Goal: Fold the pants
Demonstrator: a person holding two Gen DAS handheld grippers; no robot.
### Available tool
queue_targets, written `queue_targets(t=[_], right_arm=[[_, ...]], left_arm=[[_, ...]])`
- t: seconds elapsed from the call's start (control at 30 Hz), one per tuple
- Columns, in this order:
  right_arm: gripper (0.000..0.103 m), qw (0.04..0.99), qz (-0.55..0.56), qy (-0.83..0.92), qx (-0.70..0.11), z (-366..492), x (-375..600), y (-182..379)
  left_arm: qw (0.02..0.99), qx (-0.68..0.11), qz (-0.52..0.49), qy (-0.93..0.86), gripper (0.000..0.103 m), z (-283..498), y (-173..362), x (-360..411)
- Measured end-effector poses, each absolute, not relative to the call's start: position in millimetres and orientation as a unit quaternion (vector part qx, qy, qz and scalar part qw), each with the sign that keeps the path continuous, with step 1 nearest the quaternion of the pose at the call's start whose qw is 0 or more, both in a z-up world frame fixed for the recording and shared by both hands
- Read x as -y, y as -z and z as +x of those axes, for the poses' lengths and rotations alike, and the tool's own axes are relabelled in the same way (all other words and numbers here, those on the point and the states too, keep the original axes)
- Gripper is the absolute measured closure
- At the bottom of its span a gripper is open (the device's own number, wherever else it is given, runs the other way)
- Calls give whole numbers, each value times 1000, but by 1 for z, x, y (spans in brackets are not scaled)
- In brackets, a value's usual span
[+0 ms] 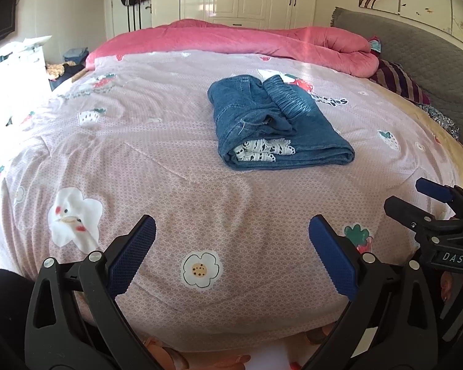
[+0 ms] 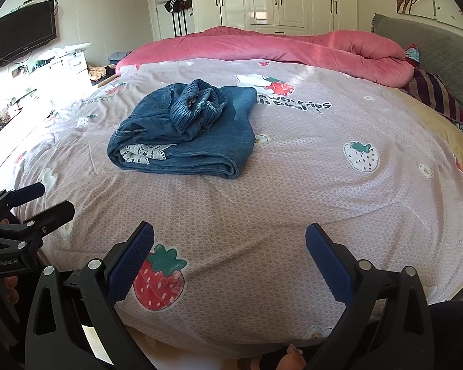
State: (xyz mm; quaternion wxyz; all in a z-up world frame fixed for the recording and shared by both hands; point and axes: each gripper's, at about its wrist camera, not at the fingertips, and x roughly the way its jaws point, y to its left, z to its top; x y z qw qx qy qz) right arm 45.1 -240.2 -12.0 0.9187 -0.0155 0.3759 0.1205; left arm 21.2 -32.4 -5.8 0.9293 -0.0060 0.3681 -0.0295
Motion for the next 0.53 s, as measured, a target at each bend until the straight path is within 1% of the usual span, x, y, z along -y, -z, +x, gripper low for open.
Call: queue_targets(t=[0.13,0.23,0.3,0.43,0.53], right_arm=[[5,917,-4,-105,-384,51,249,10],[5,914,17,-89,-396,61,265,6],[5,910,41,-75,-405,75,285,-3],[5,913,75,-31,-400,124,349,-27],[5,902,75,45,-423,184,412,-23]], left_arm=[[928,-372,12,15,10,25,5,36],[937,-349,-3,14,10,23,-4,30],[937,-349,-17,18,10,32,-15,21],[907,-419,-44,-24,10,94,-24,-36],[891,-438,-15,-120,10,156,-18,-98]])
